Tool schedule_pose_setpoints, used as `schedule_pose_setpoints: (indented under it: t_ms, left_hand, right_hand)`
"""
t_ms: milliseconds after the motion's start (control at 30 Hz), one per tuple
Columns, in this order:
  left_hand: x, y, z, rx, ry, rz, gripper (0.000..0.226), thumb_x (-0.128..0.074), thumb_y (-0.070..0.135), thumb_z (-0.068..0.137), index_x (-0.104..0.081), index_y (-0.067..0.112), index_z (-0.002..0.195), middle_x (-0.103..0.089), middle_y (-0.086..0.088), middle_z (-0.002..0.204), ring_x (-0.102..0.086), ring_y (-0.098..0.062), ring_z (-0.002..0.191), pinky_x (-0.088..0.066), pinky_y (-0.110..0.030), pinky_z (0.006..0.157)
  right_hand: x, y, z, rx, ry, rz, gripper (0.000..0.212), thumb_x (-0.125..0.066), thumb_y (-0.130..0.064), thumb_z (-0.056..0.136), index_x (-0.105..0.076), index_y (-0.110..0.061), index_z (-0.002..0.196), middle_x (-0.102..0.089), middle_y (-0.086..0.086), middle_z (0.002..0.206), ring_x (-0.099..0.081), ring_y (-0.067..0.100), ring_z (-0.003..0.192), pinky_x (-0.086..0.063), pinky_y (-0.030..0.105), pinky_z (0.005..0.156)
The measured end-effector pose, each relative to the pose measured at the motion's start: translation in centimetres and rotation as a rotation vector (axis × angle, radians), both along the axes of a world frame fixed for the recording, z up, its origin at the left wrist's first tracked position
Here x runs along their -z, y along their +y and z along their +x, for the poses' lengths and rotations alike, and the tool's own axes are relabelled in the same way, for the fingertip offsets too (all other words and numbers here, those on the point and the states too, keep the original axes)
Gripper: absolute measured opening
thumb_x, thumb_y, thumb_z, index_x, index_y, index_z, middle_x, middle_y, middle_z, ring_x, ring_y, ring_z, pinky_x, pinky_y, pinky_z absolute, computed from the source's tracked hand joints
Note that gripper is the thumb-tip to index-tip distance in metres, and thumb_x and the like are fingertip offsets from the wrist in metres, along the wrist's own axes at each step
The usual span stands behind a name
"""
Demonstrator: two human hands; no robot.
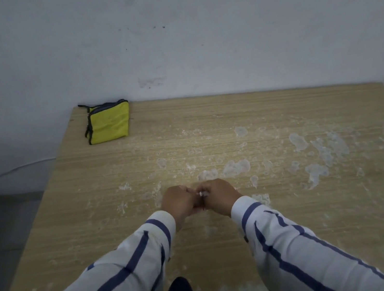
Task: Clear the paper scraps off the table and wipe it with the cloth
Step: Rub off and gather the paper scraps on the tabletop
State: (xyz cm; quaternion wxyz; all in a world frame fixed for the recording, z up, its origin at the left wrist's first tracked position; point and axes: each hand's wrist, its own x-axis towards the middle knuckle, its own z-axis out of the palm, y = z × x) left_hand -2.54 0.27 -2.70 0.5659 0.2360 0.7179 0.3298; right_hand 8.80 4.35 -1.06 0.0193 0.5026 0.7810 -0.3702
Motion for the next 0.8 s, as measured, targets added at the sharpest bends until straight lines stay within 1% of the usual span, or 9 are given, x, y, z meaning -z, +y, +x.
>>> schedule_pose_setpoints:
  t_ms: [67, 133, 200, 300, 400, 467, 567, 667, 800]
  left_hand:
    - [0.5, -0.6, 1.0, 0.084, 0.1, -0.006, 0.015, -0.064, 0.007, 0.076, -0.068, -0.008, 0.074, -0.07, -0.023, 0.078, -0.068, -0.033, 0.074, -0.058, -0.045, 0.075]
    - [0.6, -1.1, 2.2, 0.102, 0.118, 0.021, 0.021, -0.058, 0.013, 0.077, -0.06, -0.001, 0.062, -0.061, -0.023, 0.066, -0.057, -0.03, 0.064, -0.051, -0.04, 0.064]
    - [0.2, -1.4, 3.3, 0.072, 0.119, 0.067, 0.028, -0.055, 0.02, 0.081, -0.05, 0.007, 0.056, -0.052, -0.017, 0.062, -0.048, -0.024, 0.061, -0.042, -0.036, 0.059]
    - [-0.1, -1.1, 4.4, 0.117, 0.183, 0.112, 0.037, -0.055, 0.029, 0.088, -0.053, 0.008, 0.057, -0.056, -0.011, 0.059, -0.051, -0.023, 0.056, -0.044, -0.03, 0.057]
    - [-0.5, -0.5, 5.2, 0.167, 0.25, 0.144, 0.038, -0.054, 0.027, 0.09, -0.058, 0.014, 0.054, -0.06, -0.004, 0.055, -0.053, -0.02, 0.051, -0.043, -0.026, 0.051]
    - [-0.8, 0.0, 6.0, 0.193, 0.257, 0.157, 0.029, -0.055, 0.026, 0.089, -0.067, 0.012, 0.067, -0.068, -0.008, 0.067, -0.062, -0.024, 0.061, -0.052, -0.032, 0.059]
    - [-1.1, 0.6, 7.6, 0.198, 0.245, 0.16, 0.021, -0.056, 0.025, 0.088, -0.069, 0.01, 0.08, -0.072, -0.009, 0.078, -0.067, -0.026, 0.075, -0.056, -0.036, 0.071]
    - [-1.4, 1.7, 10.2, 0.198, 0.237, 0.16, 0.02, -0.058, 0.026, 0.087, -0.069, 0.009, 0.082, -0.072, -0.01, 0.079, -0.067, -0.028, 0.076, -0.057, -0.04, 0.074]
    - [-1.8, 3.8, 14.9, 0.193, 0.215, 0.163, 0.019, -0.059, 0.024, 0.086, -0.068, 0.009, 0.081, -0.071, -0.011, 0.079, -0.067, -0.027, 0.075, -0.057, -0.04, 0.073]
  right_hand:
    - [0.6, -0.6, 0.3, -0.019, -0.089, 0.003, 0.022, -0.055, -0.008, 0.086, -0.069, -0.009, 0.102, -0.07, 0.012, 0.1, -0.063, 0.027, 0.087, -0.046, 0.028, 0.07]
    - [0.9, -1.1, 0.7, -0.009, -0.145, 0.003, 0.019, -0.055, -0.008, 0.086, -0.069, -0.006, 0.098, -0.07, 0.014, 0.098, -0.063, 0.027, 0.083, -0.046, 0.028, 0.068]
    - [1.0, -1.1, 1.2, 0.017, -0.161, 0.023, 0.018, -0.054, -0.006, 0.085, -0.07, -0.003, 0.093, -0.07, 0.015, 0.096, -0.064, 0.027, 0.082, -0.048, 0.031, 0.071]
    - [1.0, -0.9, 2.2, 0.098, -0.123, 0.026, 0.017, -0.054, -0.005, 0.083, -0.07, -0.002, 0.091, -0.071, 0.014, 0.091, -0.065, 0.028, 0.082, -0.051, 0.033, 0.073]
    - [1.0, -0.5, 3.4, 0.145, -0.06, 0.025, 0.019, -0.053, -0.004, 0.082, -0.07, -0.005, 0.091, -0.071, 0.014, 0.087, -0.065, 0.028, 0.079, -0.054, 0.036, 0.072]
    - [0.9, -0.1, 4.5, 0.148, -0.029, 0.035, 0.02, -0.053, -0.004, 0.081, -0.07, -0.006, 0.09, -0.071, 0.013, 0.085, -0.065, 0.028, 0.078, -0.053, 0.036, 0.07]
    - [0.9, 0.5, 6.5, 0.127, -0.026, 0.064, 0.019, -0.055, -0.005, 0.08, -0.071, -0.008, 0.09, -0.071, 0.01, 0.085, -0.063, 0.025, 0.075, -0.049, 0.031, 0.065]
    - [0.7, 1.3, 9.2, 0.115, -0.052, 0.104, 0.019, -0.056, -0.006, 0.081, -0.071, -0.013, 0.091, -0.07, 0.006, 0.085, -0.055, 0.018, 0.069, -0.039, 0.022, 0.055]
    - [0.1, 3.1, 13.7, 0.137, -0.047, 0.106, 0.016, -0.054, -0.006, 0.081, -0.069, -0.012, 0.081, -0.067, 0.006, 0.074, -0.055, 0.018, 0.064, -0.037, 0.019, 0.05]
